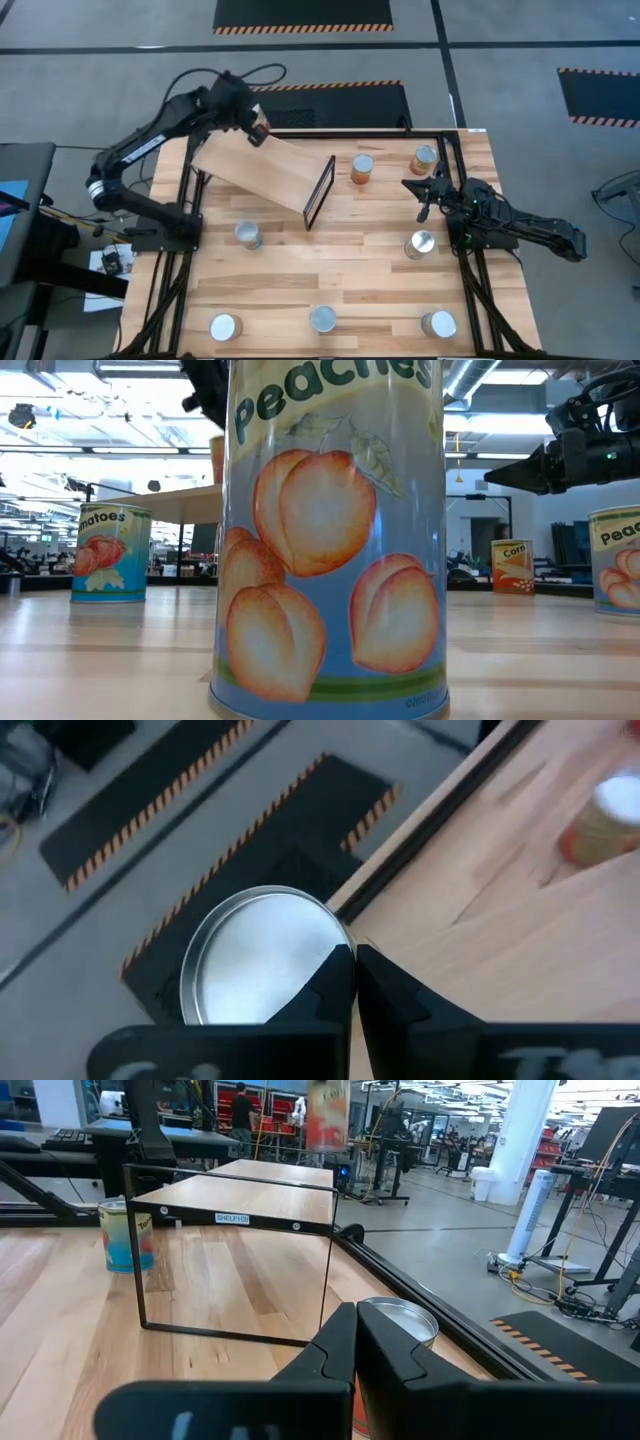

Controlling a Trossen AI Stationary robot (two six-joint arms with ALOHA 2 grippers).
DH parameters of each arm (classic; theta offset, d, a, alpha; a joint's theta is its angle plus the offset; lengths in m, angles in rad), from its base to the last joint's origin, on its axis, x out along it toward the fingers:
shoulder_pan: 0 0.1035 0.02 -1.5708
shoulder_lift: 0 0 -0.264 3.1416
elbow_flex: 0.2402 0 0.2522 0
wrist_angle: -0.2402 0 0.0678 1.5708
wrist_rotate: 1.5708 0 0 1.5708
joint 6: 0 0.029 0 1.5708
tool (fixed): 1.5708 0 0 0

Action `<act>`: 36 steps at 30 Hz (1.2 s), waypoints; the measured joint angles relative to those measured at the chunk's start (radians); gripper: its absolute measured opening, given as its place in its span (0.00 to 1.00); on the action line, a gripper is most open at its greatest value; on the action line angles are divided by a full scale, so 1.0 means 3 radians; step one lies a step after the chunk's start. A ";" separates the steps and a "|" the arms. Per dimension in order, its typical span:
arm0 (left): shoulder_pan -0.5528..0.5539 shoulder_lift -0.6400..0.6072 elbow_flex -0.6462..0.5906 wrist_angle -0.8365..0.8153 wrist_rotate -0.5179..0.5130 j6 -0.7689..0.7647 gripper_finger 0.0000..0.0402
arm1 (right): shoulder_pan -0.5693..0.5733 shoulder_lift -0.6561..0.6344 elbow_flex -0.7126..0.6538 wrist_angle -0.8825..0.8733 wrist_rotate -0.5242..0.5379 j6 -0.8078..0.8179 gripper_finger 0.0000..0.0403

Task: Pick and place cans onto a shelf
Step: Put the bottom canned corn on the shelf

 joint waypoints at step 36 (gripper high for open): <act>-0.0956 0.0635 -0.0042 0.1073 0.0701 -0.0001 0.00 | 0.0001 0.0001 0.0000 0.0000 -0.0001 0.0000 0.07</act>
